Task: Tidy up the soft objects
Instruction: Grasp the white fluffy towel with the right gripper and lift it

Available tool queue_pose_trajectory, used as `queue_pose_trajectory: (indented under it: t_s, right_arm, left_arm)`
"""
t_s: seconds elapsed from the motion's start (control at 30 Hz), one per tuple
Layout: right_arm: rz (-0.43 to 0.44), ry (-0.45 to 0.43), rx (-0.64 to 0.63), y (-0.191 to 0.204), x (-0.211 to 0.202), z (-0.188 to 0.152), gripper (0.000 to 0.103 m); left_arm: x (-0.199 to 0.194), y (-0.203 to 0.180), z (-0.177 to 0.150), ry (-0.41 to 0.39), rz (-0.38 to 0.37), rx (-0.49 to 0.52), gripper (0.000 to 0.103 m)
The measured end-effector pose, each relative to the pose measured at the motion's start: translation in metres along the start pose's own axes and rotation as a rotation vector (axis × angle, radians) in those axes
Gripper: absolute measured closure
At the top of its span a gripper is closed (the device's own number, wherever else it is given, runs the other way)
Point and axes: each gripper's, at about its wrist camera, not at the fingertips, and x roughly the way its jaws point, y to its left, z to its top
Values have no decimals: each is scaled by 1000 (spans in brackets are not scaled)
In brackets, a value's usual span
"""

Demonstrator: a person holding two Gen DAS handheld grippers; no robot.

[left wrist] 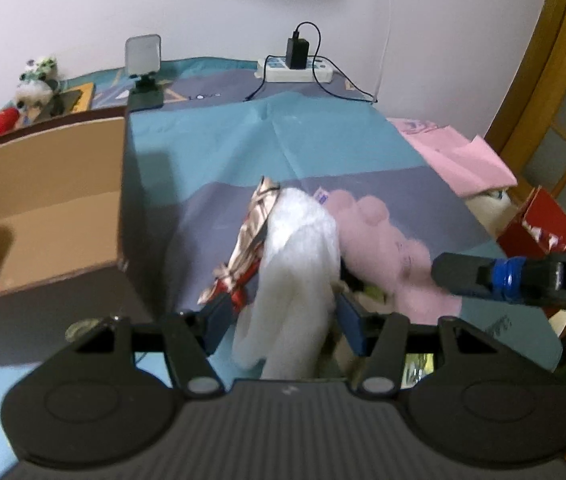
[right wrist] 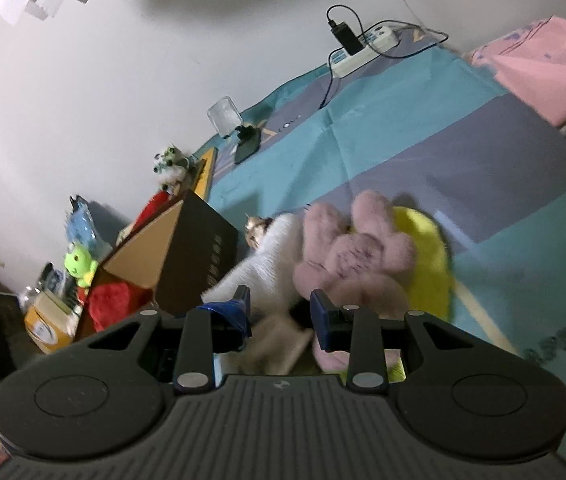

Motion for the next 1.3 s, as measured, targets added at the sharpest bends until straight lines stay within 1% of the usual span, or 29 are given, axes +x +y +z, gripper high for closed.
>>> queue_pose_trajectory:
  t_s: [0.1,0.17,0.2,0.23,0.3,0.43,0.57,0.7,0.8,0.83,0.87,0.97,1.0,1.07,1.1,1.17,1.2,1.23,1.27,1.3]
  right_arm:
    - [16,6,10,4,16,8,87]
    - [28,9,17,7,27,12,87]
    - [31,14,21,8,33,14,87]
    - [31,21,22,9,40,16,87]
    - [26,38,27,11,52,17,87]
    - [22,93,62,9,74,19,88]
    - [47,124,89,10,79,22,88]
    - [126,133,146,14,69,28,88]
    - [159,98,154,24,57,34,88]
    - [171,84,157,28,52,37,88]
    - [186,69,160,31,48,40,88]
    - [217,15,149,44,39,50,88]
    - [212,-3,127,49,36,52,88]
    - [145,-48,68,57,35,51,88]
    - [96,-60,36,59,36,50,86]
    - [16,-54,-1,58,42,43,86]
    - [-5,-39,-4,55,46,39,86]
    - [-20,-22,-2,51,50,34,86]
    - [-35,-6,-3,48,55,31,85]
    - [-53,9,-12,45,59,27,85]
  left_arm:
    - [13,7,6,14,-60,-33,47]
    - [18,8,8,9,-90,-43,47]
    - [20,9,8,6,-104,-45,53]
    - [23,9,9,11,-127,-42,69]
    - [26,10,11,24,-152,-36,75]
    - [27,16,13,21,-181,-36,84]
    - [22,23,17,14,-227,-39,88]
    - [4,22,28,-29,-276,-6,89]
    - [-13,20,39,-74,-315,34,96]
    - [-20,19,43,-100,-330,51,101]
    - [-27,19,46,-124,-347,64,103]
    - [-41,19,57,-181,-363,98,103]
    - [-44,21,60,-190,-367,109,103]
    - [-46,26,61,-196,-358,132,103]
    - [-44,29,59,-186,-342,141,103]
    - [-35,35,50,-138,-310,169,101]
    - [-29,37,42,-111,-296,179,96]
    - [-23,38,36,-83,-277,187,72]
    - [-18,39,29,-59,-250,194,54]
    - [-12,39,22,-46,-226,203,46]
